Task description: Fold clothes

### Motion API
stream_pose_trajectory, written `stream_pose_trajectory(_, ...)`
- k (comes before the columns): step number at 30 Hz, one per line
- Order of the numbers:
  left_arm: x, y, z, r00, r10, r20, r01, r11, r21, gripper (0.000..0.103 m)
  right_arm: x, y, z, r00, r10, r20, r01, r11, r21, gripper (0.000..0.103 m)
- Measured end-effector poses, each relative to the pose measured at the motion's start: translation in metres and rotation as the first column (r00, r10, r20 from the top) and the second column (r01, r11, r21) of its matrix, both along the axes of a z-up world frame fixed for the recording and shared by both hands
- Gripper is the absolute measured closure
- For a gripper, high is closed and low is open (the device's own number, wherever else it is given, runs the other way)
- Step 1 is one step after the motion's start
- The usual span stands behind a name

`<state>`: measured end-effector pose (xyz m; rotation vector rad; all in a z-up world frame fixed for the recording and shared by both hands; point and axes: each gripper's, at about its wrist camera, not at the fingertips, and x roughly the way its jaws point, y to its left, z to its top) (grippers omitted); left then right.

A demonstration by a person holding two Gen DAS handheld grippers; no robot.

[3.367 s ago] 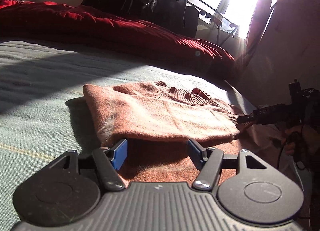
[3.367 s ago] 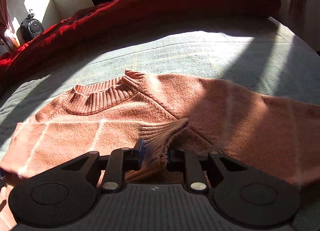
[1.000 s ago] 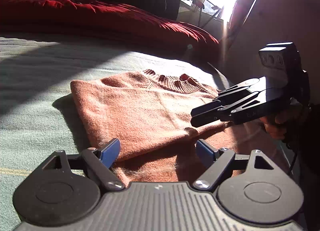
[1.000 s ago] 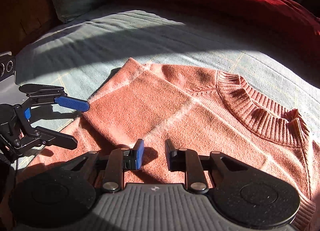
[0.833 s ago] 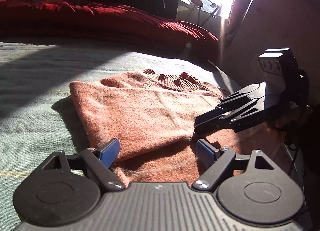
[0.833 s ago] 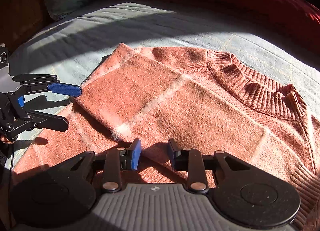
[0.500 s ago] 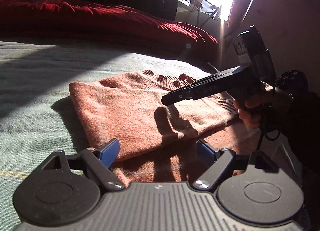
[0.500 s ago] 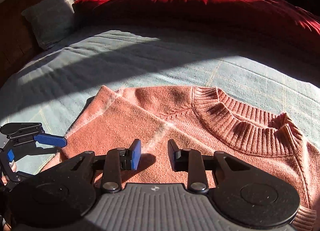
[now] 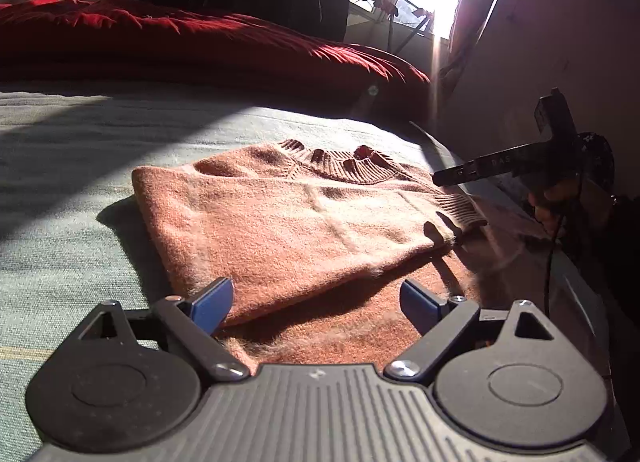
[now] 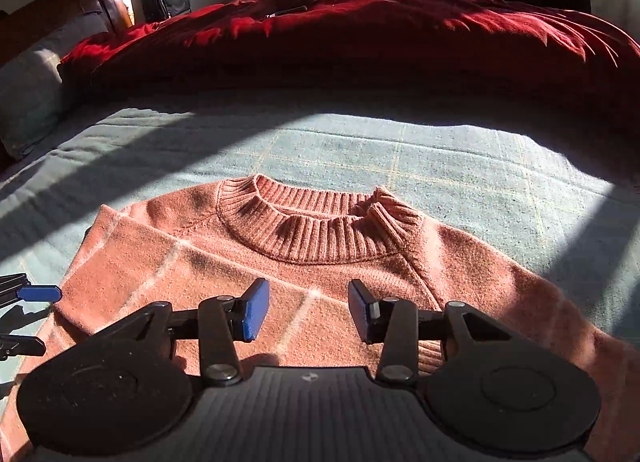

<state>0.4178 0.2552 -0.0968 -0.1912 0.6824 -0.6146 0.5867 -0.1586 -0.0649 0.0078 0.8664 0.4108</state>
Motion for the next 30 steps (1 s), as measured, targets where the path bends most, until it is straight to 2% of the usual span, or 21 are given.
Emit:
stream_pose_trajectory(9,0.0,0.0,0.0,1.0,-0.001,0.002,0.001,1.0,0.002,0.012,-0.008,-0.064,-0.028,0.987,-0.161,-0.025,0.163,0.975,0.148,0.053)
stream_pose_trajectory(11,0.0,0.0,0.0,1.0,-0.002,0.002,0.002,1.0,0.001,0.012,-0.007,-0.056,-0.032,0.991,-0.131,-0.035,0.134,0.983,0.123,0.05)
stream_pose_trajectory(14,0.001,0.0,0.0,1.0,-0.002,0.001,0.002,1.0,-0.001,0.012,-0.005,-0.051,-0.034,0.99,-0.138,-0.033,0.14,0.987,0.082,0.05)
stream_pose_trajectory(20,0.001,0.001,0.0,1.0,-0.003,-0.002,0.003,1.0,-0.006,0.011,0.017,-0.029,-0.011,0.987,-0.154,0.035,0.152,0.987,0.05,0.05)
stream_pose_trajectory(22,0.001,0.001,0.001,1.0,-0.002,0.001,0.002,1.0,-0.006,0.011,0.032,-0.022,-0.018,0.986,-0.165,0.027,0.165,0.986,0.018,0.052)
stream_pose_trajectory(24,0.0,0.002,0.002,1.0,-0.001,0.005,0.001,1.0,-0.005,0.011,0.049,-0.016,-0.029,0.984,-0.18,0.012,0.18,0.984,-0.015,0.062)
stream_pose_trajectory(27,-0.002,0.002,0.003,1.0,0.001,0.01,-0.001,1.0,-0.004,0.011,0.066,-0.012,-0.046,0.976,-0.216,-0.013,0.215,0.975,-0.063,0.063)
stream_pose_trajectory(30,-0.003,0.002,0.005,1.0,0.003,0.016,-0.003,1.0,-0.003,0.011,0.064,-0.004,-0.037,0.975,-0.222,0.003,0.222,0.974,-0.037,0.062)
